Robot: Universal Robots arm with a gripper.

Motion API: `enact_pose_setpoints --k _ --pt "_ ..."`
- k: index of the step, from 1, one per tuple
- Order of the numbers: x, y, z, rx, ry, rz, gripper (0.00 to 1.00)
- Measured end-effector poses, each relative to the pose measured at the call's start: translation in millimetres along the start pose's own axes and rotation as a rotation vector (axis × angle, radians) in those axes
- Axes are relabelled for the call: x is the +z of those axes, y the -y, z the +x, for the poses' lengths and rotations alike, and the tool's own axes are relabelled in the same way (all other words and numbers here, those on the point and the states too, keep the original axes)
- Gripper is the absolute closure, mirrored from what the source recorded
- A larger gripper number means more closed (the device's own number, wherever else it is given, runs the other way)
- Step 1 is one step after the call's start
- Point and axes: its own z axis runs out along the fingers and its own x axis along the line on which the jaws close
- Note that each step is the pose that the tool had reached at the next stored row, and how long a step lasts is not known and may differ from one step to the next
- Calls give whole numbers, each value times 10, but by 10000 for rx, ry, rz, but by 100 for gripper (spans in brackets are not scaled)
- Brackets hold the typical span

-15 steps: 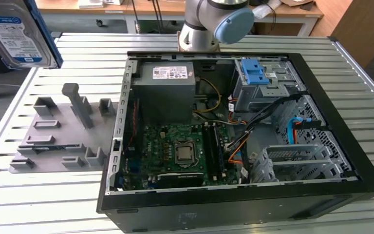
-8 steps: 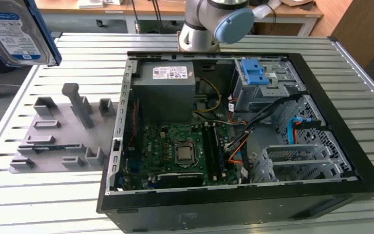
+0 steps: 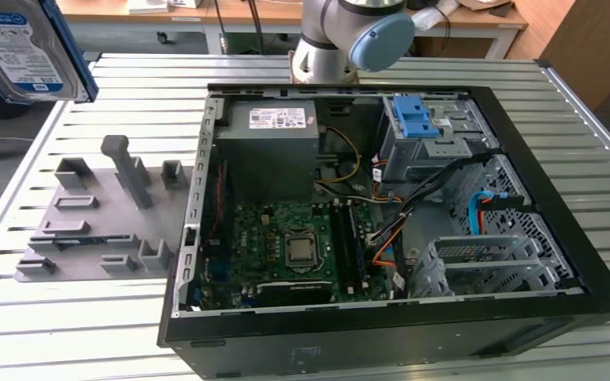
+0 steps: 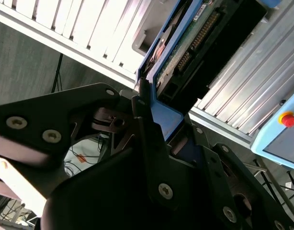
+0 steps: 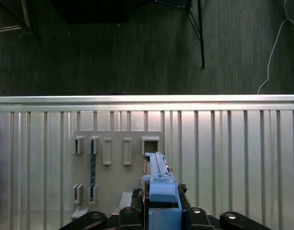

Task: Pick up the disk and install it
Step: 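Pick up the disk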

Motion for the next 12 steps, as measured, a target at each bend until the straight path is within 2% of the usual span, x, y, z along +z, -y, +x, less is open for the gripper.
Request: enact_pose_setpoints --k 12 --pt "-145 -2 -2 0 0 0 64"
